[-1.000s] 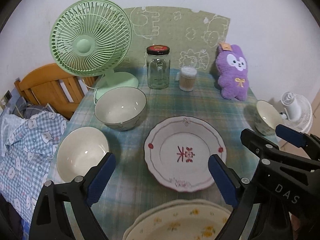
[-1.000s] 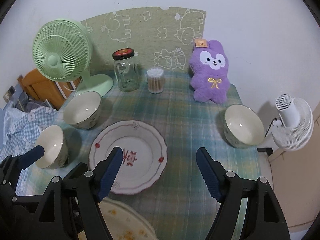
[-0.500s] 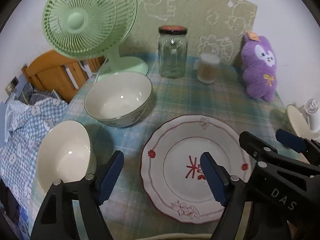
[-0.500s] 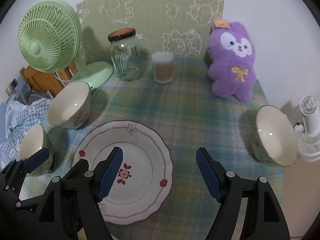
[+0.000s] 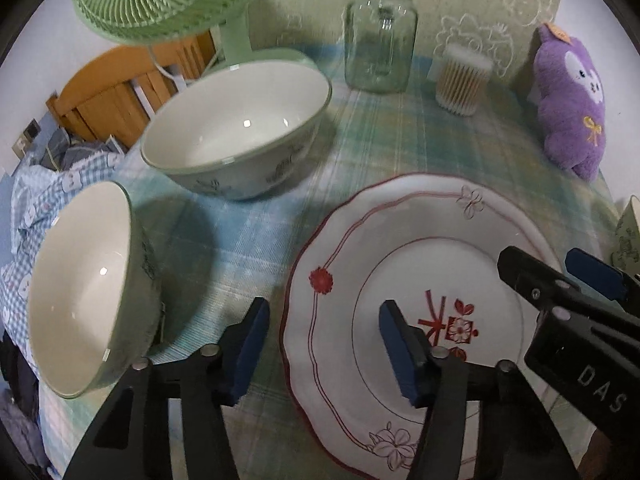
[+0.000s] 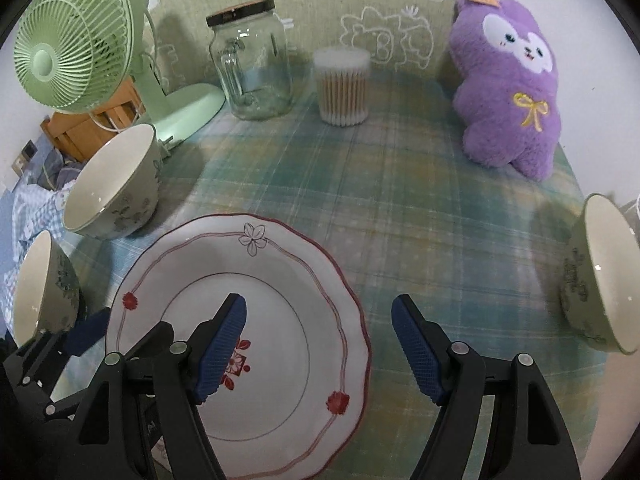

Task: Organize plates and bowls
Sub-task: 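Move both grippers to the rim of the red-rimmed white plate, then close both grippers on the red-rimmed plate rim and lift it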

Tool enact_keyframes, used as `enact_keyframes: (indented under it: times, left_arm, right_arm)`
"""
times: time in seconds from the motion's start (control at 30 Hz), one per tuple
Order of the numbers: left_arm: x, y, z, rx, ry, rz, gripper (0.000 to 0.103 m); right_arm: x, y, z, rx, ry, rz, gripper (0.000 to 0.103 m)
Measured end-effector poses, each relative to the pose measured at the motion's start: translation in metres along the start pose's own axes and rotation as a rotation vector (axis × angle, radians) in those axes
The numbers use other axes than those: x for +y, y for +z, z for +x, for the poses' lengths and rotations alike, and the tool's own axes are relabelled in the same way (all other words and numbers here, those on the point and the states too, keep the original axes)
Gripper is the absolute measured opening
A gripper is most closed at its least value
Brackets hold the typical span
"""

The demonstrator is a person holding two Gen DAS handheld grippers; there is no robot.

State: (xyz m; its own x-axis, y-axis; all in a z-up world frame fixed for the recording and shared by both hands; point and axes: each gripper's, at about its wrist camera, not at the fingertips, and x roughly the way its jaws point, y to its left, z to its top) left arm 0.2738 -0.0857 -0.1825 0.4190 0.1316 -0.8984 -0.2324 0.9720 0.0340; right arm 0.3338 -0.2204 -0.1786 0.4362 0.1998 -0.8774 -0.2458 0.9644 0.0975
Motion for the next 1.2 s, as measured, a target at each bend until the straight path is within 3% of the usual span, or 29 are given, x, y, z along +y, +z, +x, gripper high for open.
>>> enact_keyframes:
  times: [0.2, 0.37, 0.77, 1.2]
  left_arm:
    - [0.002, 0.002, 0.003, 0.009, -0.053, -0.018, 0.052]
    - [0.0, 0.002, 0.002, -0.001, -0.048, -0.007, 0.052]
    - [-0.009, -0.001, -0.002, -0.014, -0.039, 0.025, 0.052]
    - [-0.019, -0.005, -0.025, -0.048, -0.091, 0.059, 0.051]
  right_arm:
    - [0.0, 0.0, 0.015, 0.038, 0.021, 0.026, 0.066]
    - [0.0, 0.003, 0.023, 0.055, -0.006, 0.034, 0.055]
    - [-0.007, -0.001, 0.019, 0.08, -0.037, 0.086, 0.051]
    - [-0.011, -0.016, -0.025, 0.045, -0.108, 0.139, 0.051]
